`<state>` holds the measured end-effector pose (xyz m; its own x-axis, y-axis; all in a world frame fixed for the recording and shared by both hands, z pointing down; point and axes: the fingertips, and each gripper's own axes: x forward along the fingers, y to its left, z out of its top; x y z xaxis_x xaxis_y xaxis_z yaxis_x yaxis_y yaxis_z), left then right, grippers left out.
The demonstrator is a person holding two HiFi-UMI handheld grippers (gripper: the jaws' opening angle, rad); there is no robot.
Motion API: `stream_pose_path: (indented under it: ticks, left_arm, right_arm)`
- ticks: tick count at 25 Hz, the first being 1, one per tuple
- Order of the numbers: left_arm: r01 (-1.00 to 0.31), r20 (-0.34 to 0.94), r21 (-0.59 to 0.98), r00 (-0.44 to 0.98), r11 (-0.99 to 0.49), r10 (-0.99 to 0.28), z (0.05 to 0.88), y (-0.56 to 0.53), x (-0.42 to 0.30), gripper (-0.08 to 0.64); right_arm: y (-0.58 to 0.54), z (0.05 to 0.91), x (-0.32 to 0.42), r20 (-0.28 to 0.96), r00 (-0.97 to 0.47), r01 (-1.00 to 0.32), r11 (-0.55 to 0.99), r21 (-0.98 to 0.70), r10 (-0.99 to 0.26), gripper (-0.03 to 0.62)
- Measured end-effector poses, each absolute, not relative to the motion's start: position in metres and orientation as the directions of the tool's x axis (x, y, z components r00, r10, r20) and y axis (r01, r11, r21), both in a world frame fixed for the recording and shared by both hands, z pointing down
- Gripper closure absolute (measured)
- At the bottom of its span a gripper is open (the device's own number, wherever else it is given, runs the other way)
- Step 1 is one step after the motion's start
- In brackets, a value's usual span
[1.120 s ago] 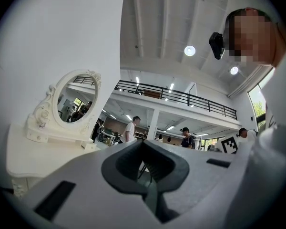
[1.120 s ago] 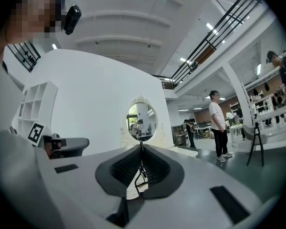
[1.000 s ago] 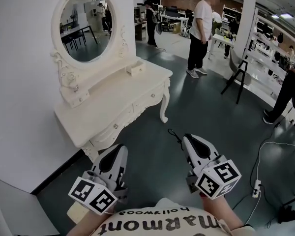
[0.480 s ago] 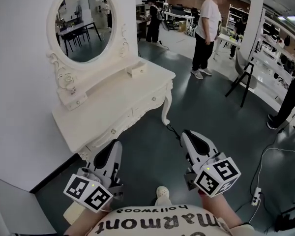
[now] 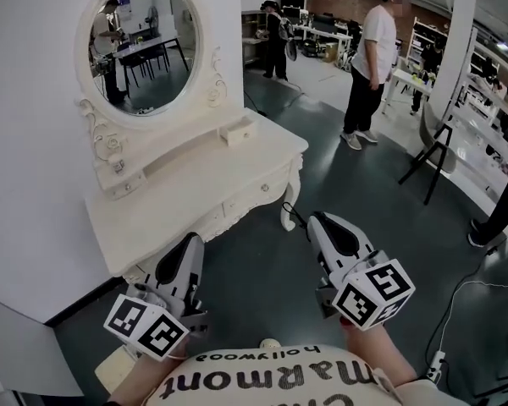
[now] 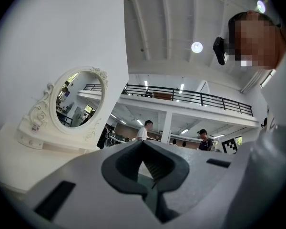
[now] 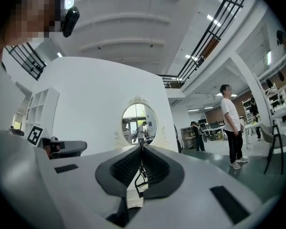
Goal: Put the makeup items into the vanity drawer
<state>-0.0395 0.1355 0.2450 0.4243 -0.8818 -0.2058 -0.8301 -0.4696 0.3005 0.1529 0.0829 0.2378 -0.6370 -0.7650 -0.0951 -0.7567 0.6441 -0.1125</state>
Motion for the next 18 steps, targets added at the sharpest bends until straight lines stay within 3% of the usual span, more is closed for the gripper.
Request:
stream_pose_path:
  ticks: [18]
  left_arm:
    - [-0.868,-0.181,0.273,0.377,-0.415,-0.908,0.253,0.074,-0.009,0.551]
  right_arm:
    - [0.008,0.263,0.186,-0.07,-0.678,-0.717,0.68,-0.155,-0.731,0.56]
